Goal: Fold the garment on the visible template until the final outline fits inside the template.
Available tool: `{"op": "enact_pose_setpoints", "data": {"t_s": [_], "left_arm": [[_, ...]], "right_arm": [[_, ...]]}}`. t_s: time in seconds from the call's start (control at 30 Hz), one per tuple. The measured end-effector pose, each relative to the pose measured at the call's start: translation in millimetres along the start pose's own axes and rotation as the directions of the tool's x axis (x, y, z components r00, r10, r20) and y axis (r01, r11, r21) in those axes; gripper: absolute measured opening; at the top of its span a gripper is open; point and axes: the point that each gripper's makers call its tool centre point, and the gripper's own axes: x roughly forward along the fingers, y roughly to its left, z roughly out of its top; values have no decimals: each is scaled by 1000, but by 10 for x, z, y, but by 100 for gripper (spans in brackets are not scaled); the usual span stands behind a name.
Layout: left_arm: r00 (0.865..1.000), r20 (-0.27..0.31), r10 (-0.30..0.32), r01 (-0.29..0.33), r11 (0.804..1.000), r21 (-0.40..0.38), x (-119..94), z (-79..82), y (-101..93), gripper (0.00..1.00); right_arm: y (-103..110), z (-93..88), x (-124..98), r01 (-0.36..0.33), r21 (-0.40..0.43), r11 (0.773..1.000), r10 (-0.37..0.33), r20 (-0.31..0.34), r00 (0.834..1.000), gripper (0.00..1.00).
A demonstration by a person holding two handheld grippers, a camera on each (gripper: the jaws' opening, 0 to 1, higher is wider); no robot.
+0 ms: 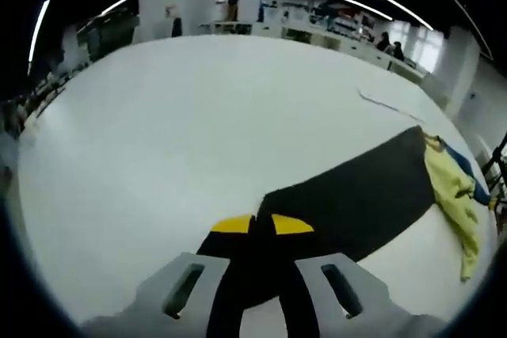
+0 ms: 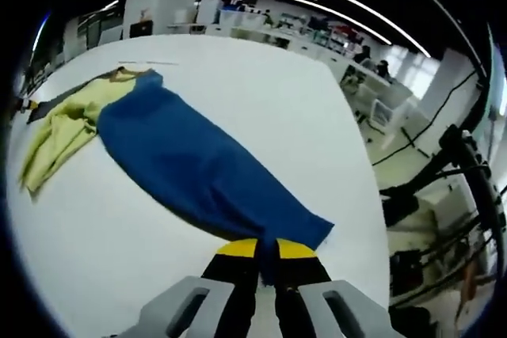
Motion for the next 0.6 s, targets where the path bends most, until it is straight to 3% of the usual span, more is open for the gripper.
{"op": "enact_pose_setpoints", "data": {"t_s": [0.2, 0.3, 0.6], "left_arm": [[994, 78, -78, 73, 995, 71, -119, 173, -234, 28], [994, 56, -98, 90, 986, 139, -161, 140, -337, 36], [964, 103, -243, 219, 954, 207, -333, 121, -835, 58]], "right_arm": [[161, 166, -89, -67, 90, 994, 61, 67, 996, 25], [310, 278, -144, -122, 146, 982, 107, 107, 988, 37], [910, 556, -363, -252, 182, 950, 219, 183, 958, 54]]}}
